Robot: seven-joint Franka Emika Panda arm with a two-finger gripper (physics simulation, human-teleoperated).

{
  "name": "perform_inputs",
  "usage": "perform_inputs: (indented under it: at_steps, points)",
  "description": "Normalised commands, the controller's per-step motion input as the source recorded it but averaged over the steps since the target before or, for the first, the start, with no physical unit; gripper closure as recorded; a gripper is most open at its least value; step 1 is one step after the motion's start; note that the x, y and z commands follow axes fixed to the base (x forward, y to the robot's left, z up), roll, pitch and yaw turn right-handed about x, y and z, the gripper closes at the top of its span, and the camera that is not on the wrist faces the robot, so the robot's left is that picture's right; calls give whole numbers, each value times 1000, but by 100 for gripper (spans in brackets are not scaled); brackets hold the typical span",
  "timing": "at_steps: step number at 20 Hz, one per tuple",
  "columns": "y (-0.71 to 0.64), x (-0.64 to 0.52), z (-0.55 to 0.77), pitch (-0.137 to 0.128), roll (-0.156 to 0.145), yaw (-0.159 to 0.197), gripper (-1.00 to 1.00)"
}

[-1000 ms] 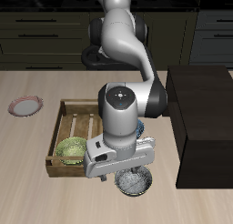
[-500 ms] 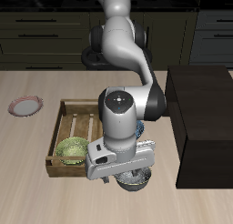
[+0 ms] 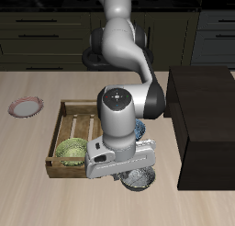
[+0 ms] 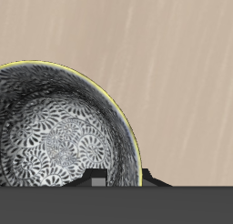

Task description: Place the green bowl and the black bowl in the wooden tray

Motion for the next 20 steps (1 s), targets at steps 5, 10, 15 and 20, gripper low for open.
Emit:
perform_inputs:
  at_steps: [5, 10, 15, 20]
  points:
    - [2, -40, 277, -42, 12, -20, 100]
    - [23, -120, 294, -45, 3, 8, 100]
    - [-23, -215, 277, -40, 25, -15, 100]
    - [-94, -357, 295, -49, 12, -13, 100]
